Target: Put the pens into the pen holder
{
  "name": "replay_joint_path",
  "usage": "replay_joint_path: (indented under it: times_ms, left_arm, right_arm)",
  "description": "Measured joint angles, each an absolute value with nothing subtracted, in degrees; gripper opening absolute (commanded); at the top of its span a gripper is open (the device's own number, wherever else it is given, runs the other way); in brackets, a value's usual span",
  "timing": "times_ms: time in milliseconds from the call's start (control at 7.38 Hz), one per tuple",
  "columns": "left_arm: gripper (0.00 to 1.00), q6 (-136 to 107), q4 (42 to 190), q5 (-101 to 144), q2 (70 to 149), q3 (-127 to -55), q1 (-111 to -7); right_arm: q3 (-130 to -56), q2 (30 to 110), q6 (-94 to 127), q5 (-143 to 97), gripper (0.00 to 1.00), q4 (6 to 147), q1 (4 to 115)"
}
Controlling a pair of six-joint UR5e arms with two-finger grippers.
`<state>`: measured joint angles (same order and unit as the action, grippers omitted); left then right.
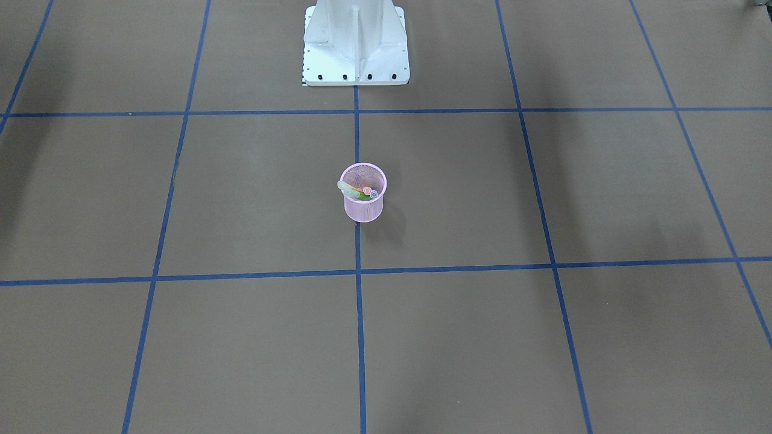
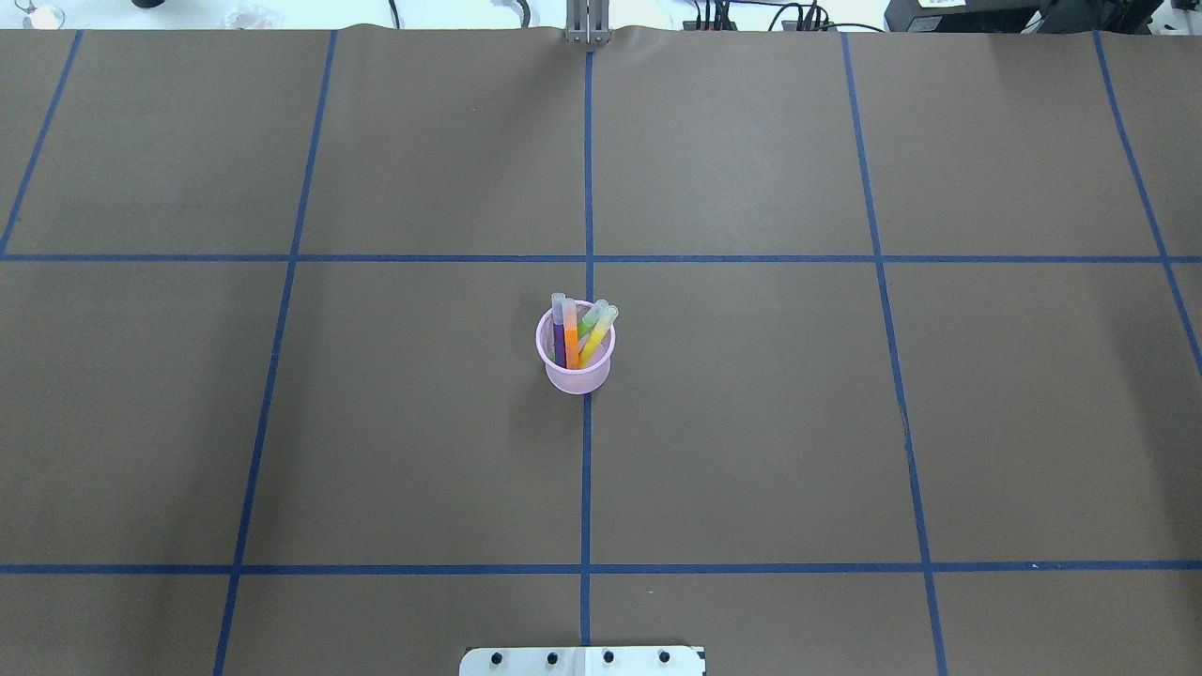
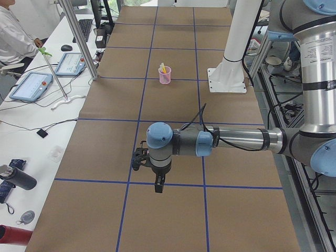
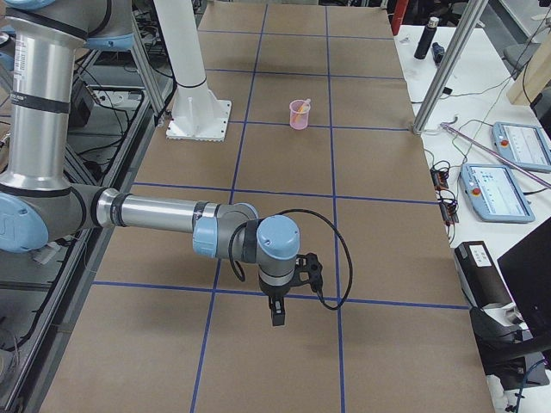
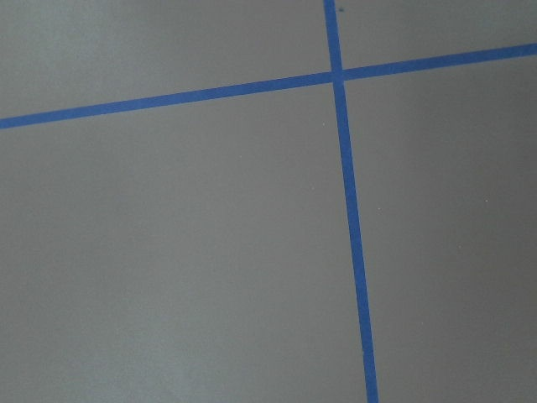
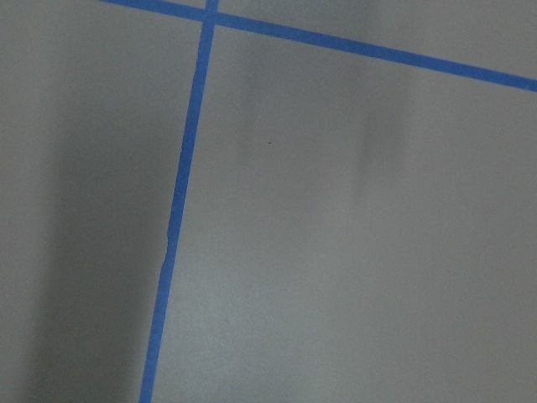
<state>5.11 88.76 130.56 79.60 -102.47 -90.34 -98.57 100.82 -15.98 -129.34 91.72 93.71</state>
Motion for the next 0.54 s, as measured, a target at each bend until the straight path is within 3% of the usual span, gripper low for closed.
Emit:
replay_joint_path:
  times_ms: [542]
  left_arm:
    - [1.00,4.5,88.9,130.5,79.4,-101.4,-90.3]
  right_arm:
    - [-98.8,100.7,-16.3,-129.6,1.00,91.5,93.7]
